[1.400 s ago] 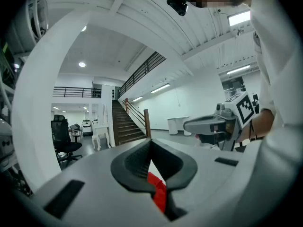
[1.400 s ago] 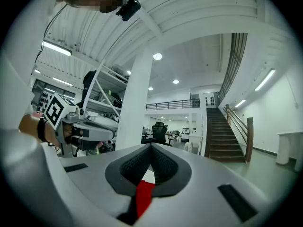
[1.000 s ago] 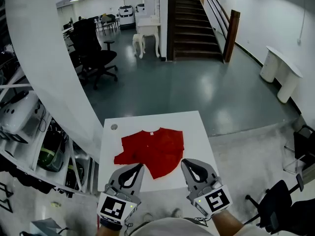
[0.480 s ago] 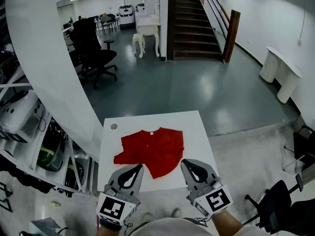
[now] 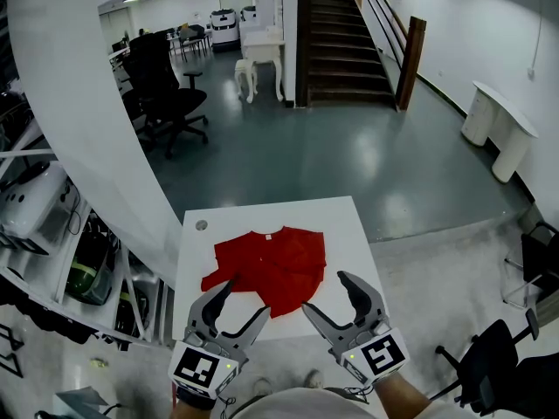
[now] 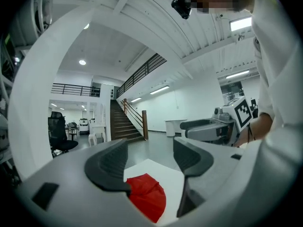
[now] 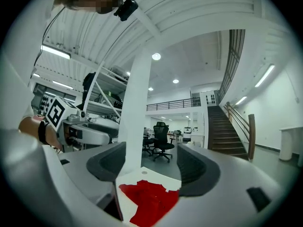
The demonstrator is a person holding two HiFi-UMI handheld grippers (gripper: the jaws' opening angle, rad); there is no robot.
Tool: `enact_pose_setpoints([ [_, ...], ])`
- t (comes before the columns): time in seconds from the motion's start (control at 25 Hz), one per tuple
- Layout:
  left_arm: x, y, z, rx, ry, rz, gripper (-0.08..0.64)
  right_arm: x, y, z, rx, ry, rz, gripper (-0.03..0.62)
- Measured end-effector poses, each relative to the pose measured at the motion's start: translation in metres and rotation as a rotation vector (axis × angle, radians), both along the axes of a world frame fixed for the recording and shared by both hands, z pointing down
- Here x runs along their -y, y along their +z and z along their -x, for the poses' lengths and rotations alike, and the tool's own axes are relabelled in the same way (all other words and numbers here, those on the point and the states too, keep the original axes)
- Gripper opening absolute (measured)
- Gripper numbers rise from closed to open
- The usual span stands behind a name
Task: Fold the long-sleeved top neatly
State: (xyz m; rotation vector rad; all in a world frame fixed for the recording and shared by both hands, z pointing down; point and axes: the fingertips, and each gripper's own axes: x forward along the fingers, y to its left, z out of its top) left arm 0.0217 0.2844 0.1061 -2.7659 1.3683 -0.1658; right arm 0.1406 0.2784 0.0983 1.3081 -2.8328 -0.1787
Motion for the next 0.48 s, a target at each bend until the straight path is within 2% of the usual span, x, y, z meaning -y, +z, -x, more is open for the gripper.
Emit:
enact_pose_setpoints([
  [0.04, 0.001, 0.001, 0.000, 0.002, 0.002, 0.001, 0.313, 0.000, 0.001, -0.001, 0.000, -0.002, -0.002, 0.357],
  [0.08, 0.002, 0.003, -0.001, 0.003, 0.005, 0.003, 0.335, 0.001, 0.002, -0.002, 0.001, -0.004, -0.004, 0.371],
  [0.28, 0.008, 0.015, 0.000, 0.024, 0.003, 0.021, 0.350, 0.005, 0.011, -0.008, 0.001, -0.012, -0.004, 0.374],
  [0.48, 0.015, 0.022, 0.003, 0.040, -0.041, 0.032, 0.348, 0.011, 0.018, -0.015, -0.011, -0.019, -0.002, 0.374],
])
